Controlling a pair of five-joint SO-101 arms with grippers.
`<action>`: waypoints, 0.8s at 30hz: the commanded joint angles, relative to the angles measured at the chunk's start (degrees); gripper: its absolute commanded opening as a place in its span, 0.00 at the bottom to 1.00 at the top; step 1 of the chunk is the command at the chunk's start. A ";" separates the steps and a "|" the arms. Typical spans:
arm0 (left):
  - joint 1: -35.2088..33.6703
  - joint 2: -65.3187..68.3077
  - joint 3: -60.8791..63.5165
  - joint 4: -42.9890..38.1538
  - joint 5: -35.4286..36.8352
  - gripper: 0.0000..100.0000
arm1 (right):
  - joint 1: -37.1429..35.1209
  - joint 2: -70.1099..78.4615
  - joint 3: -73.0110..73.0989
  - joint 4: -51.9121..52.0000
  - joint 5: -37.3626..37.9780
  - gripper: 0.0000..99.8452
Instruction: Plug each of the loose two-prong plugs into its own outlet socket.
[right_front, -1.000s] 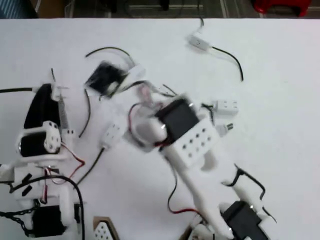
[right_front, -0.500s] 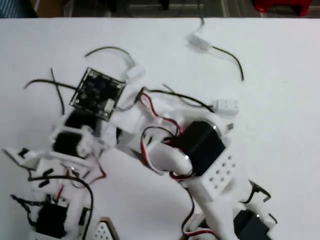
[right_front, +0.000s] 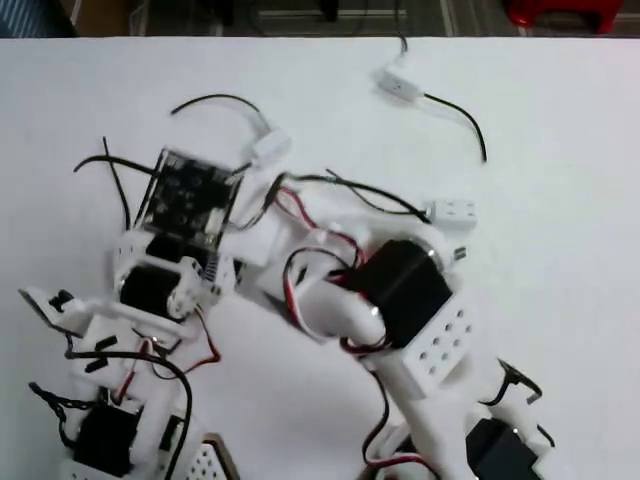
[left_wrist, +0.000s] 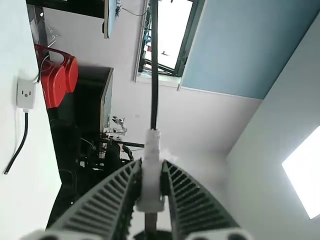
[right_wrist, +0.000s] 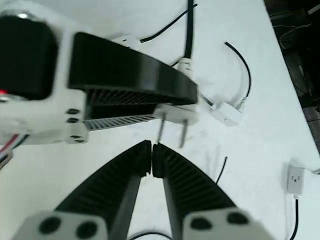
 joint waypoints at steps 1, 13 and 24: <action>2.59 -0.31 -0.35 0.35 -0.62 0.03 | 5.05 -0.75 -1.85 -6.46 0.44 0.02; 12.70 -0.31 -0.35 2.55 -6.86 0.03 | 9.45 14.55 -14.42 -3.38 -2.81 0.02; 4.88 -0.31 -0.62 1.32 -6.86 0.03 | 9.45 6.81 -12.13 3.03 -2.29 0.02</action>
